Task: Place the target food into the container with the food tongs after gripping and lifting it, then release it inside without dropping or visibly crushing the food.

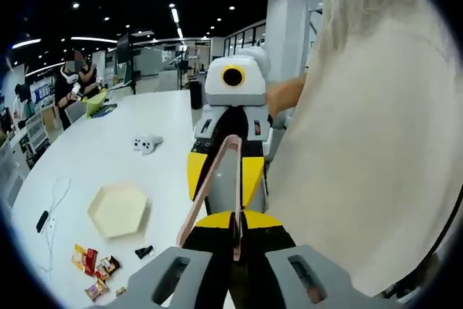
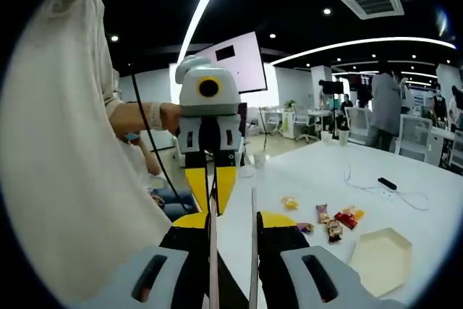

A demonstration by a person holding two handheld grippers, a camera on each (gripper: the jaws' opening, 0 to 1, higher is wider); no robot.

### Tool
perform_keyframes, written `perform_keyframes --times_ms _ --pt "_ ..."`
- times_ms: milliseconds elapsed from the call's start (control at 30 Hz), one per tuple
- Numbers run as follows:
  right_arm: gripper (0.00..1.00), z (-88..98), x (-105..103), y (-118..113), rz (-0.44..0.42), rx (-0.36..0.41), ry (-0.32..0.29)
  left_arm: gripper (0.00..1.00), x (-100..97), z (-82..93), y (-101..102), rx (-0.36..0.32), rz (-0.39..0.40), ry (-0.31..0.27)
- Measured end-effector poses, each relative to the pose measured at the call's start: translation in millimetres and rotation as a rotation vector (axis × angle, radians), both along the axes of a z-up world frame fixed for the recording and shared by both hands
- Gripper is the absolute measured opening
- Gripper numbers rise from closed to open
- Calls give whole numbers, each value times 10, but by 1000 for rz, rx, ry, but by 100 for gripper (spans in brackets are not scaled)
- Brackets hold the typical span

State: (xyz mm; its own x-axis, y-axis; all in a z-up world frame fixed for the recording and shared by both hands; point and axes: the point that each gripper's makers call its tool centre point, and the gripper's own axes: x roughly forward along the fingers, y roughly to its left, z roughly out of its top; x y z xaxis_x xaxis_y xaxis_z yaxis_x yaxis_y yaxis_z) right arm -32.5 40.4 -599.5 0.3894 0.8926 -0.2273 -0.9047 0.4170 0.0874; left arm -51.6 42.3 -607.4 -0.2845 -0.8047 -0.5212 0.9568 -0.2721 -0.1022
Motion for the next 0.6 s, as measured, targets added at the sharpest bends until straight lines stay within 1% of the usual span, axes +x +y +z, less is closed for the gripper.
perform_keyframes --times_ms 133,300,367,467,500,600 --pt "24 -6 16 -29 3 14 9 5 11 -31 6 6 17 16" --pt "23 -39 16 -40 13 8 16 6 10 -84 -6 30 17 10" --pt "23 -40 19 -52 16 14 20 5 14 -78 -6 26 26 26" --pt "23 -29 16 -57 18 24 25 4 30 -90 27 31 37 25" --pt "23 -31 8 -55 21 28 35 3 33 -95 36 34 40 25" --pt "23 -18 14 -62 19 29 33 4 50 -133 77 57 55 18"
